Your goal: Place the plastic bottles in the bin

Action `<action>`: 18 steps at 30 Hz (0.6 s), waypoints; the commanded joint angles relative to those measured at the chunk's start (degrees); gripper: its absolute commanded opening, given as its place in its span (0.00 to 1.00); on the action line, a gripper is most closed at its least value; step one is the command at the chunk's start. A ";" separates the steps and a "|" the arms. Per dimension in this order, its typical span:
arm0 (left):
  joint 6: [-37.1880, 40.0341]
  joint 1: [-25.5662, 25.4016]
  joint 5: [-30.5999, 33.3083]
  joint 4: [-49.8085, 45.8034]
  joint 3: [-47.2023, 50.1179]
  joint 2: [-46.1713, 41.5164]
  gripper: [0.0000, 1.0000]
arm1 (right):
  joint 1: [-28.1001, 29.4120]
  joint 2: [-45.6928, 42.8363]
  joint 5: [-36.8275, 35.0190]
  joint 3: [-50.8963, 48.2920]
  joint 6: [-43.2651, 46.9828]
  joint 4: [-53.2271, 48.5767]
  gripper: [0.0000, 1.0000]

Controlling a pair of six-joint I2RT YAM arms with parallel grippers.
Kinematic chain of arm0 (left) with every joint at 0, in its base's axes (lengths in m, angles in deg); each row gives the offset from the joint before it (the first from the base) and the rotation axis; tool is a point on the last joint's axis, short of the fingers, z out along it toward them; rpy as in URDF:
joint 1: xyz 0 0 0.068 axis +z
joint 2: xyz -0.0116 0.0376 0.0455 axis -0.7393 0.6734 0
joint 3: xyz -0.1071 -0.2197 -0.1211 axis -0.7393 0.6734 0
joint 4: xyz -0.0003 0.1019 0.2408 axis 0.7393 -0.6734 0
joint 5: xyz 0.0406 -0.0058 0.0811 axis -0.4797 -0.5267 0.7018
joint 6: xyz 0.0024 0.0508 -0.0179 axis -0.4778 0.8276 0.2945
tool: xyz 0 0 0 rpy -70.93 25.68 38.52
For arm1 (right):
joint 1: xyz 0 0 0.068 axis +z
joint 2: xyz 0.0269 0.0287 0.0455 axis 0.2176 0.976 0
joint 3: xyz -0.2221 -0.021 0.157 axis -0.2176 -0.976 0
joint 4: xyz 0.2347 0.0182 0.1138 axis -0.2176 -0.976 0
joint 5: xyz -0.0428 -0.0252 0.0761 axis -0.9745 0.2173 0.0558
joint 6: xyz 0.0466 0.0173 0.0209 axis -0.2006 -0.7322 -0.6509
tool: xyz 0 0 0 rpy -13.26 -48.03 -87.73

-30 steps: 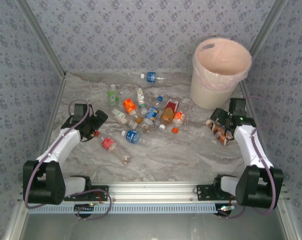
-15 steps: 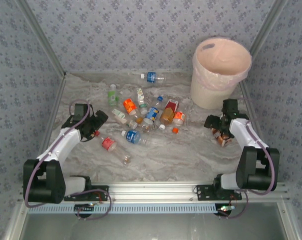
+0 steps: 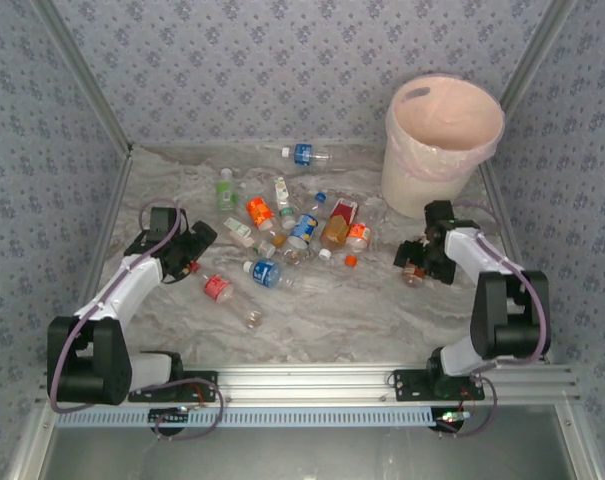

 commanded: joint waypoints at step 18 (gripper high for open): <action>1.27 -0.41 0.60 -1.88 -1.32 -1.23 0.98 | 6.04 1.18 -12.90 0.48 -8.18 5.81 0.64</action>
